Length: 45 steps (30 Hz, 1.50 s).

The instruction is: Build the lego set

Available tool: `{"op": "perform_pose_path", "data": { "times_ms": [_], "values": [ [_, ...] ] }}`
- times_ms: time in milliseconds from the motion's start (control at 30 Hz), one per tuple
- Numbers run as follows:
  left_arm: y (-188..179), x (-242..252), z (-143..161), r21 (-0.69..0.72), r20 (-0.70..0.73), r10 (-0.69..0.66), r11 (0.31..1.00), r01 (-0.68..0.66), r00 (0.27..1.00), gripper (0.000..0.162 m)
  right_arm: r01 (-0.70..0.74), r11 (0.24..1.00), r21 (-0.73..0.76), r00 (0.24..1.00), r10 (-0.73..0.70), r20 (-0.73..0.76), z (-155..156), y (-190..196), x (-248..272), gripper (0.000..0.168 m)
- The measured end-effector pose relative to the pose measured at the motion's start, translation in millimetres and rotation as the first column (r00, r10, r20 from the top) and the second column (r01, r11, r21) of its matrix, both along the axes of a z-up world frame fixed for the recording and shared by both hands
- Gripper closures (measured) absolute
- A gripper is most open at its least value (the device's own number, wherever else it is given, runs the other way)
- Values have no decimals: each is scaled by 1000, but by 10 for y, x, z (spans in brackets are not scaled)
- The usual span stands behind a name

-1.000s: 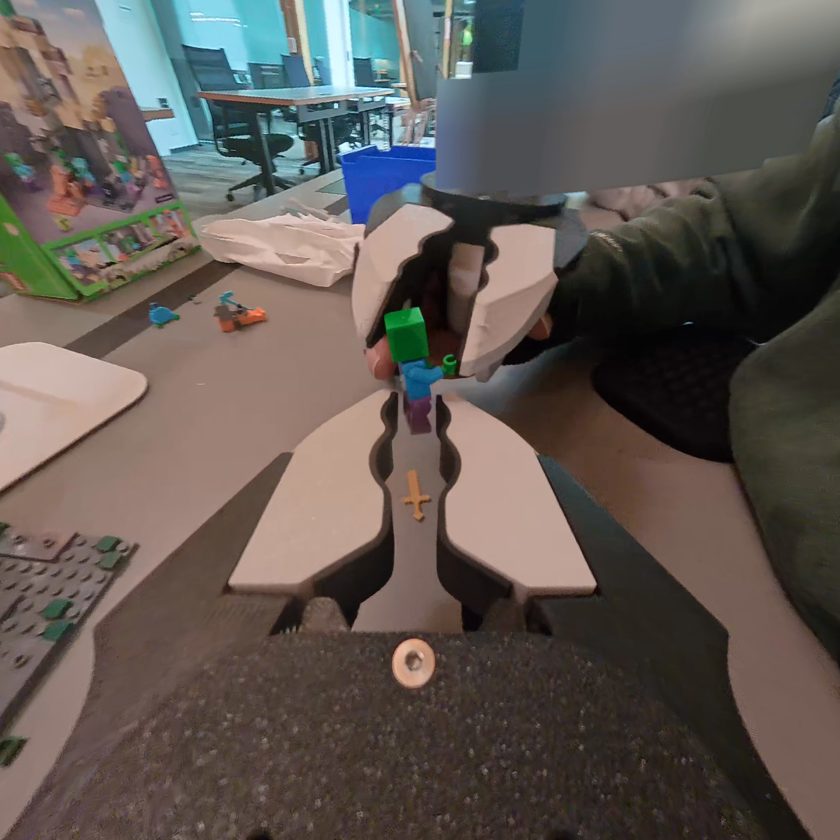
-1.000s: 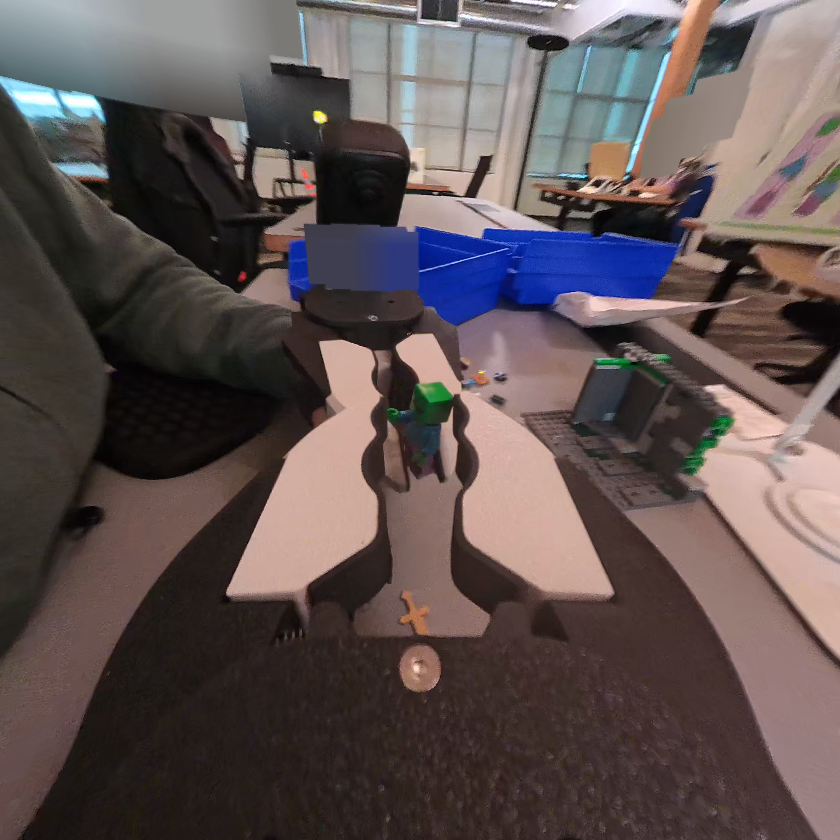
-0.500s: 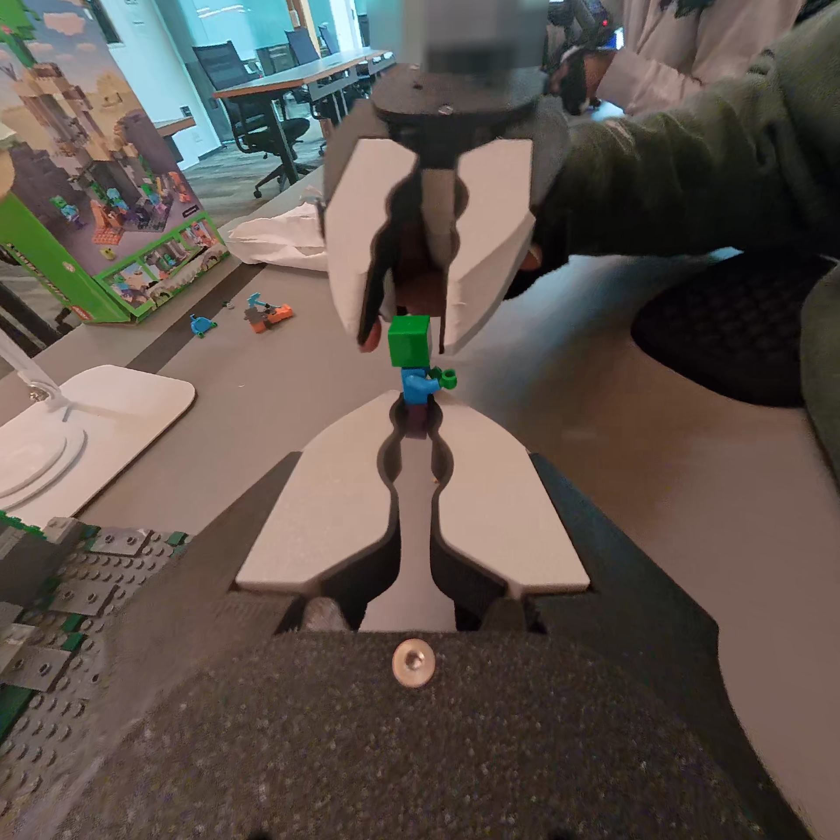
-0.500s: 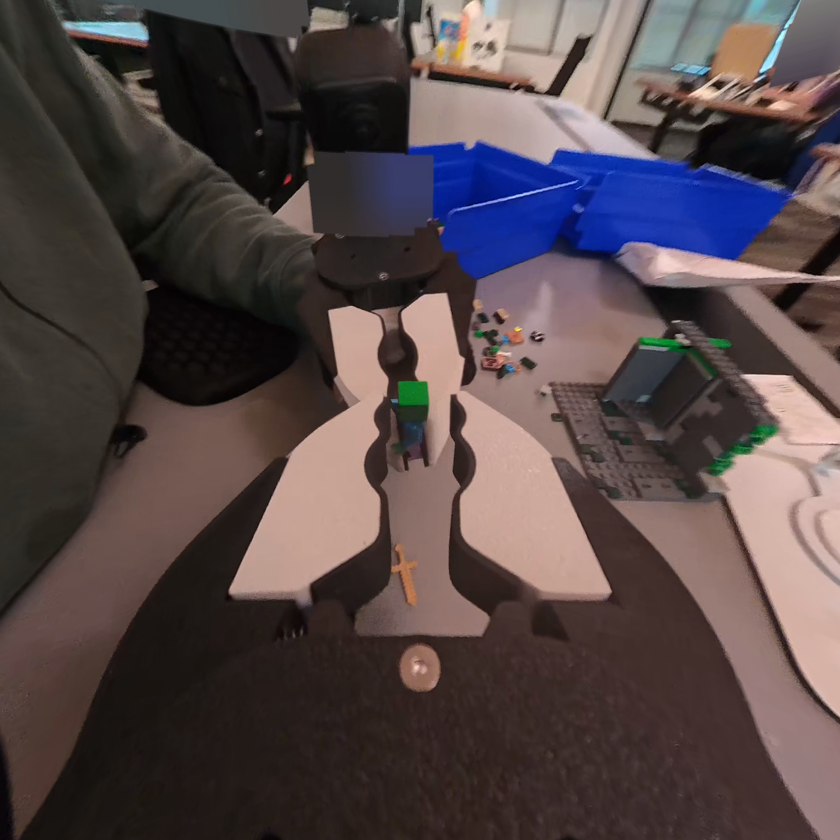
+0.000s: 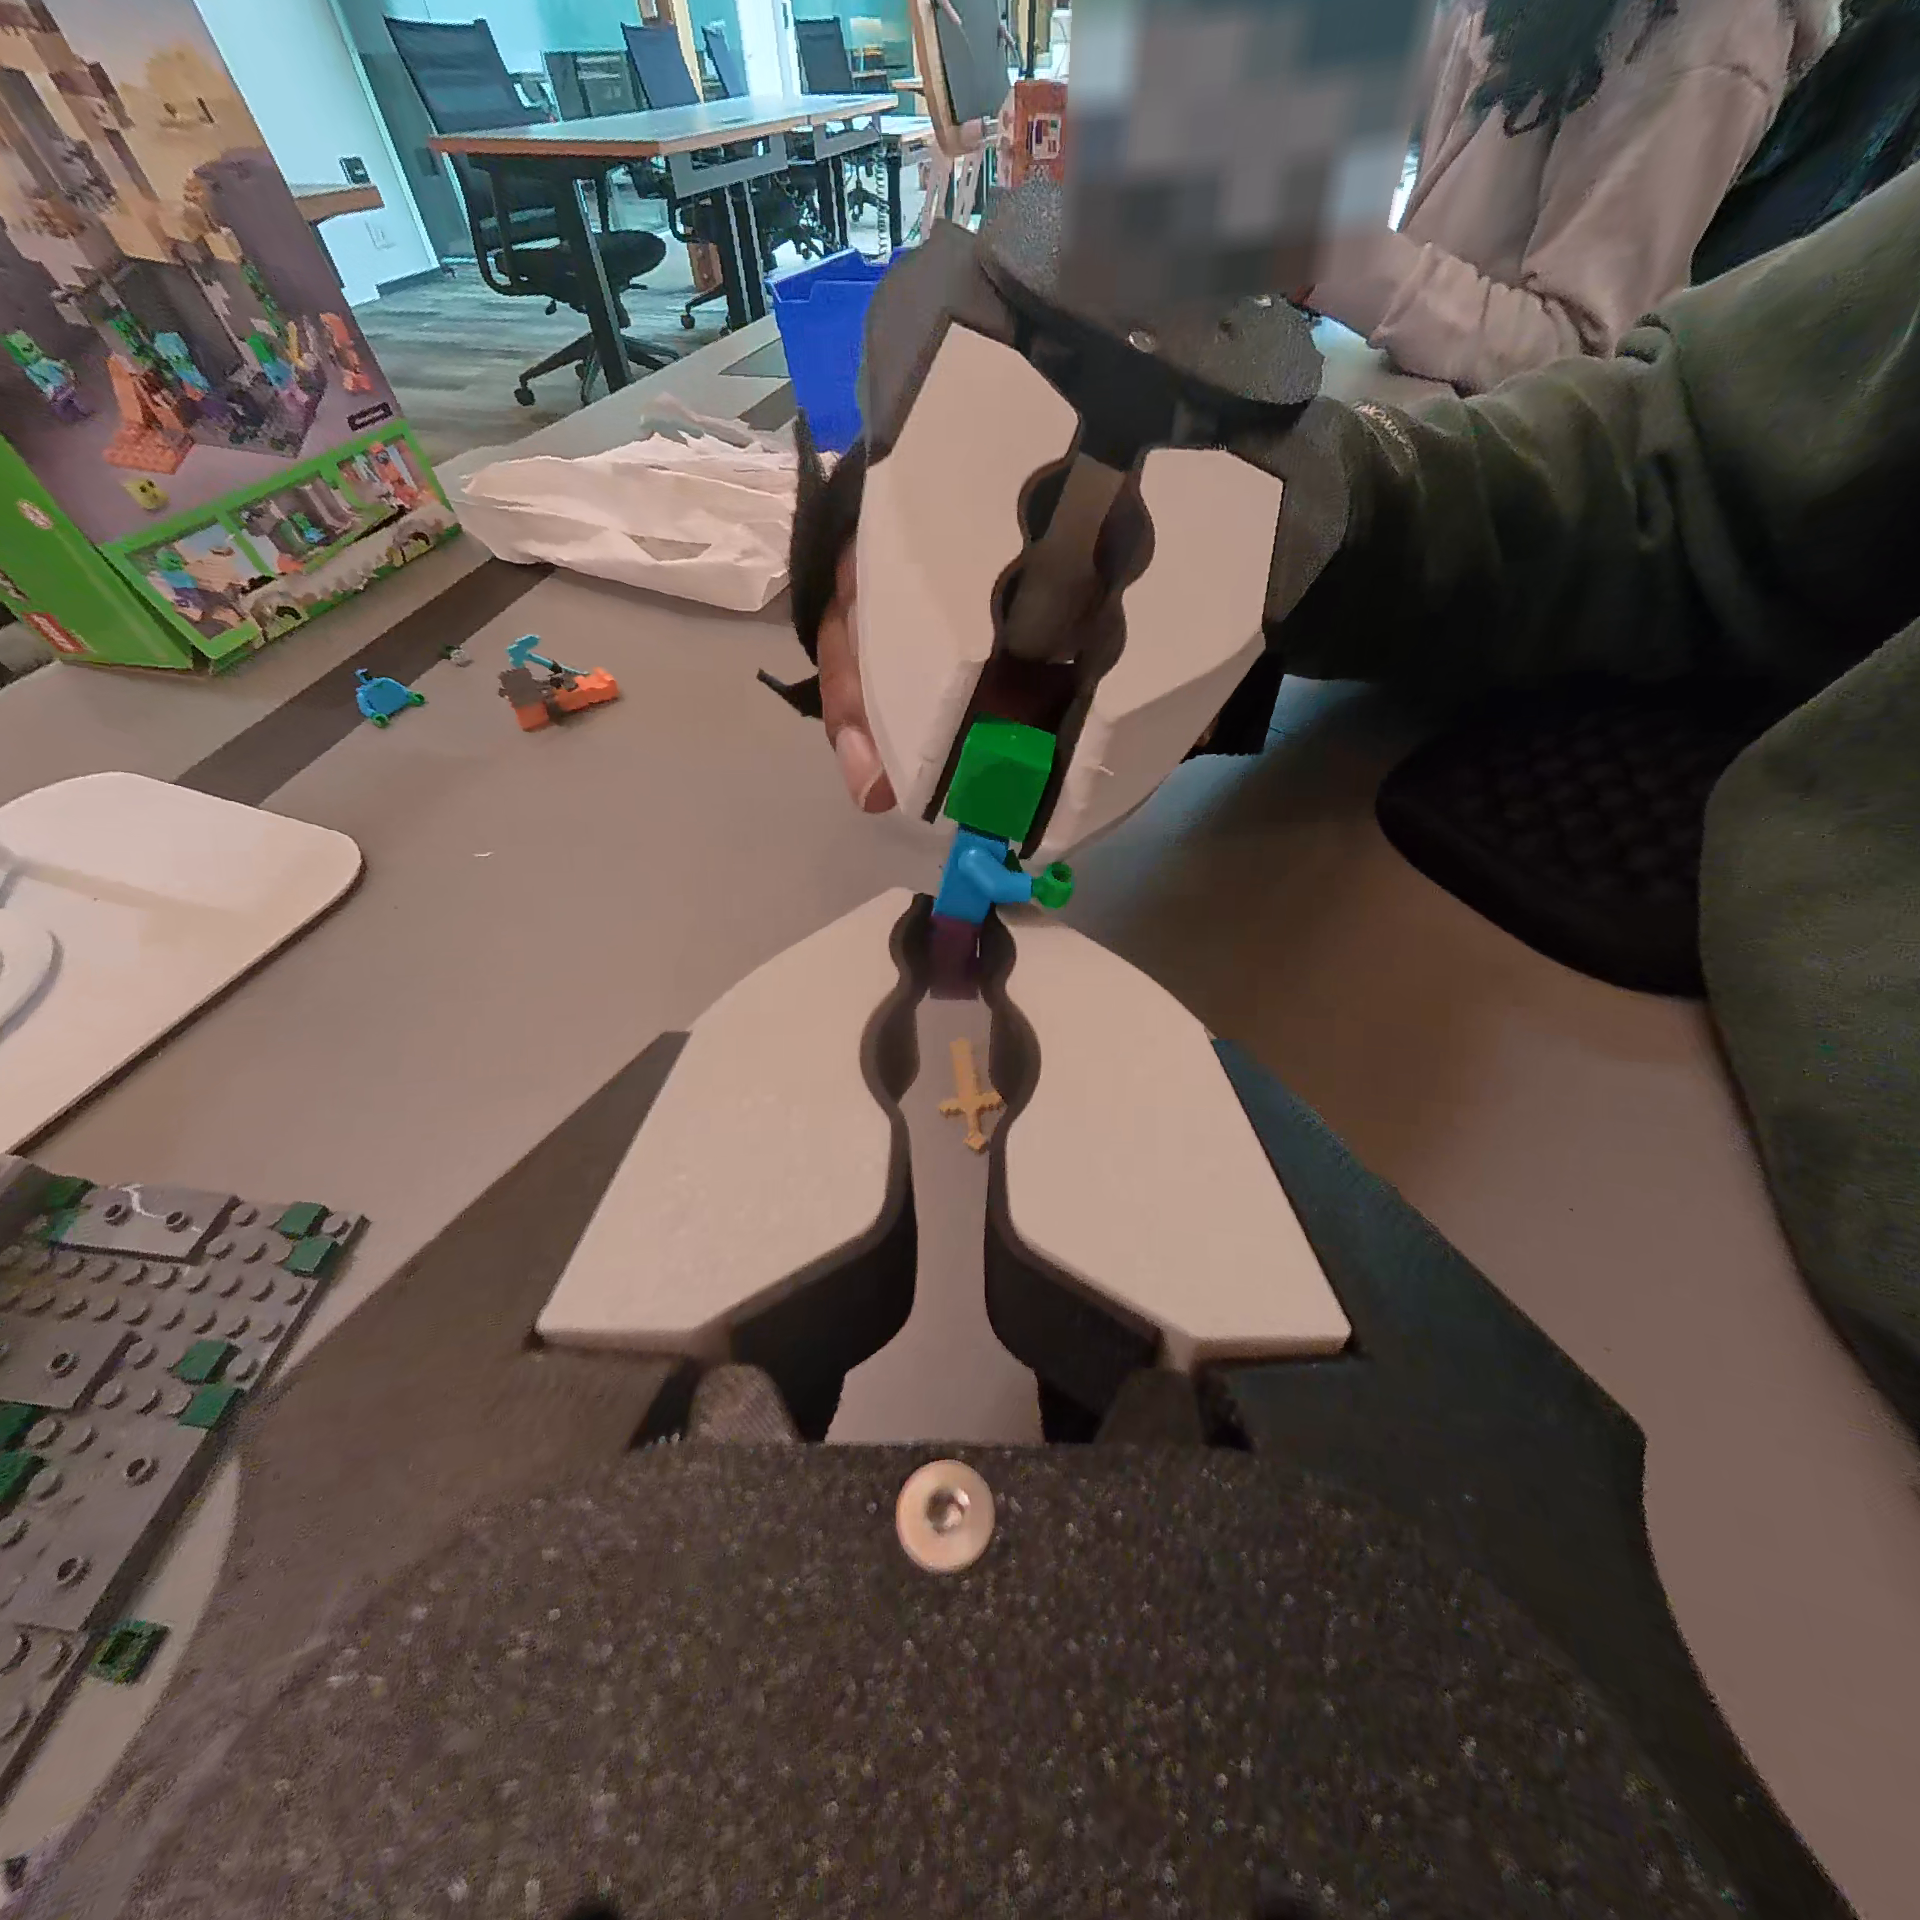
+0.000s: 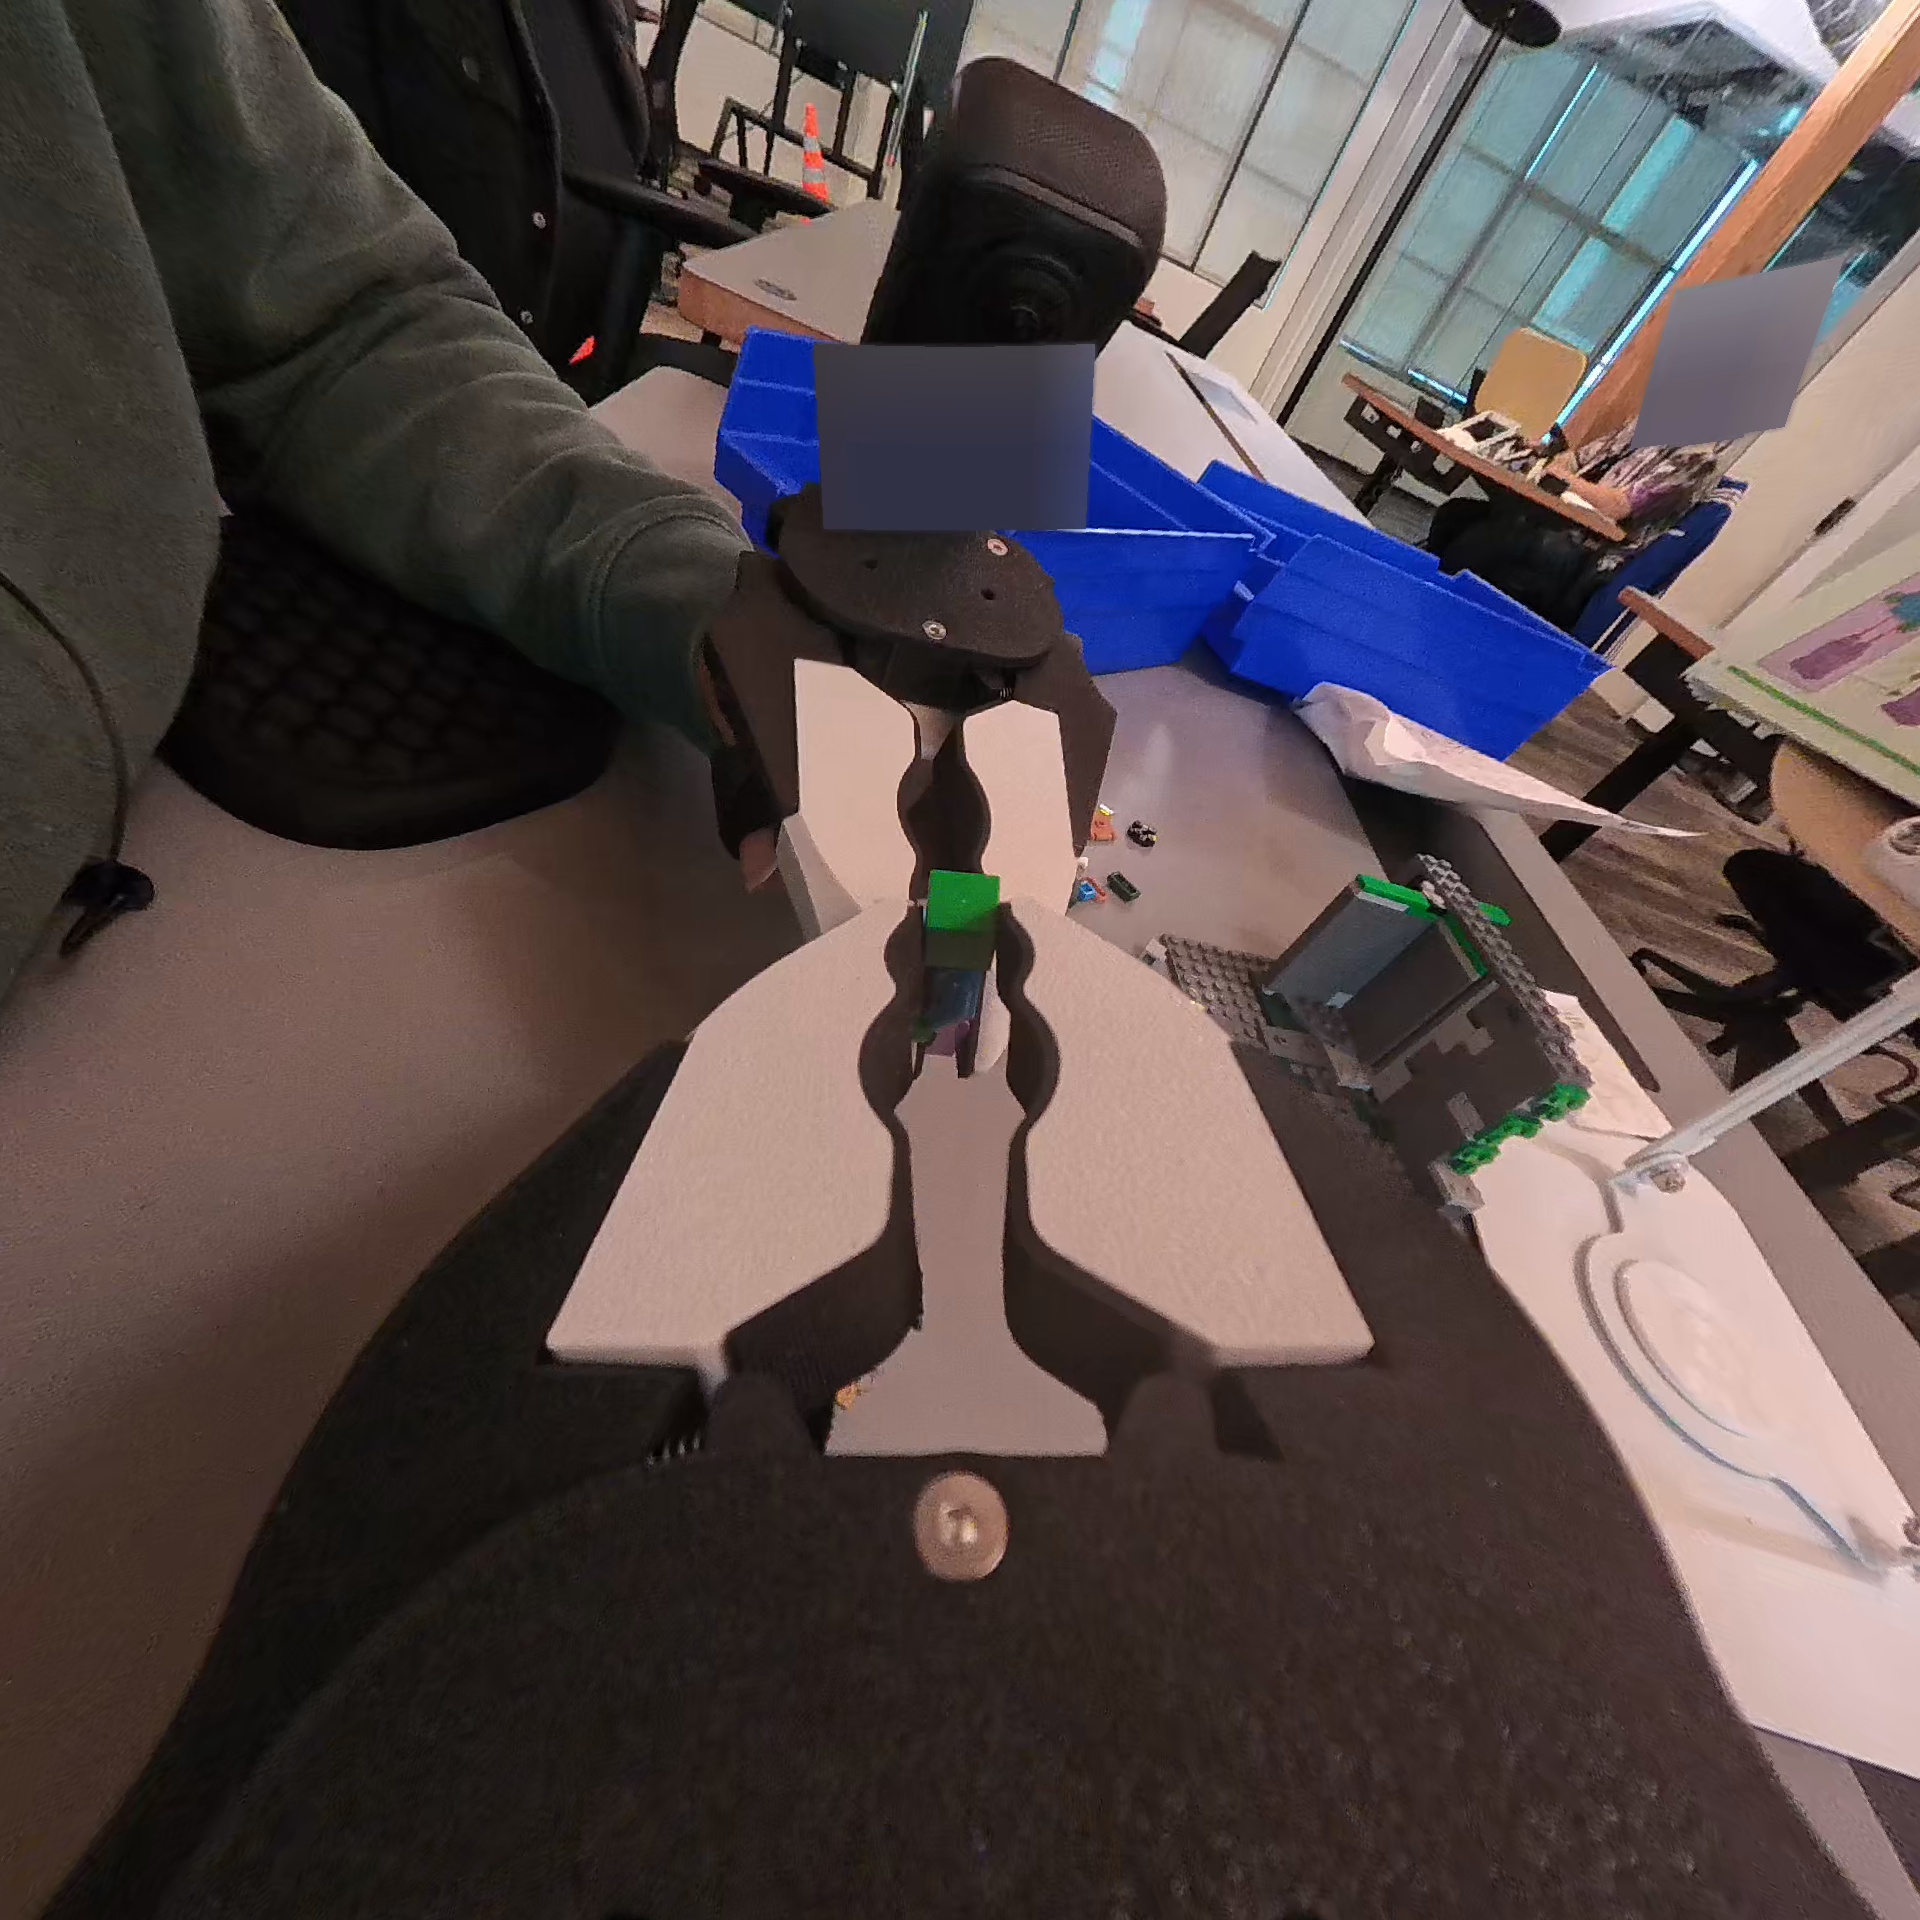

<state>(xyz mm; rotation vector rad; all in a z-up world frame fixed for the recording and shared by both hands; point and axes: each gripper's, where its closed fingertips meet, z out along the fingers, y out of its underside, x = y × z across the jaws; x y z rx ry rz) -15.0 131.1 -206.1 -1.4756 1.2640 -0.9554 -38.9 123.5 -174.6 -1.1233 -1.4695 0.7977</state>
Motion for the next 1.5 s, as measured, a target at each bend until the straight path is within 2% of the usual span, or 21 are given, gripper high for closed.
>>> {"op": "perform_pose_path", "data": {
  "times_ms": [367,400,467,633,800,967,1100,1500],
  "values": [
    [34,-4,-23,54,-5,17,998,-17,1000,153,5,998,-61,1000,-4,22,-36,29,-5,156],
    [54,-8,-30,58,-4,28,998,-28,1000,150,21,998,-62,999,-19,27,-43,59,1,156],
    [93,-22,-118,34,-47,39,999,-38,998,132,58,995,-76,998,-54,44,-71,149,39,156],
    [238,-77,-304,42,-133,110,994,-105,985,134,199,973,-118,971,-179,159,-362,585,254,156],
    [314,-111,-460,26,-192,146,989,-144,970,136,251,959,-130,948,-216,234,-701,849,350,156],
    [333,-112,-508,11,-214,151,988,-152,965,136,249,954,-169,942,-197,273,-875,855,336,156],
    [362,-118,-533,2,-228,166,985,-170,959,137,223,945,-237,953,-160,258,-879,800,295,156],
    [348,-102,-597,22,-272,163,986,-163,948,137,217,937,-273,944,-131,303,-949,770,326,149]
  ]
}}
